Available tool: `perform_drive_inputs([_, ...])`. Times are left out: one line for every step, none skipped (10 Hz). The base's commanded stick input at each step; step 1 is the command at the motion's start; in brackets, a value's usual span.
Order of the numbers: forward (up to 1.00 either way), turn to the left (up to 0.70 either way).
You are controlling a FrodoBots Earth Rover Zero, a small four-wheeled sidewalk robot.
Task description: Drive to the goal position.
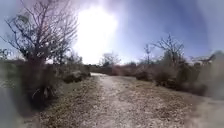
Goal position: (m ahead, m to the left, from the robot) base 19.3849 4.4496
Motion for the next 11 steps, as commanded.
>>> perform_drive_inputs([0.70, -0.10])
perform_drive_inputs([0.70, -0.11])
perform_drive_inputs([0.70, -0.08])
perform_drive_inputs([0.70, -0.05])
perform_drive_inputs([0.70, -0.03])
perform_drive_inputs([0.70, -0.05])
perform_drive_inputs([0.70, -0.06])
perform_drive_inputs([0.70, -0.06])
perform_drive_inputs([0.70, -0.03])
perform_drive_inputs([0.70, -0.02])
perform_drive_inputs([0.70, -0.05])
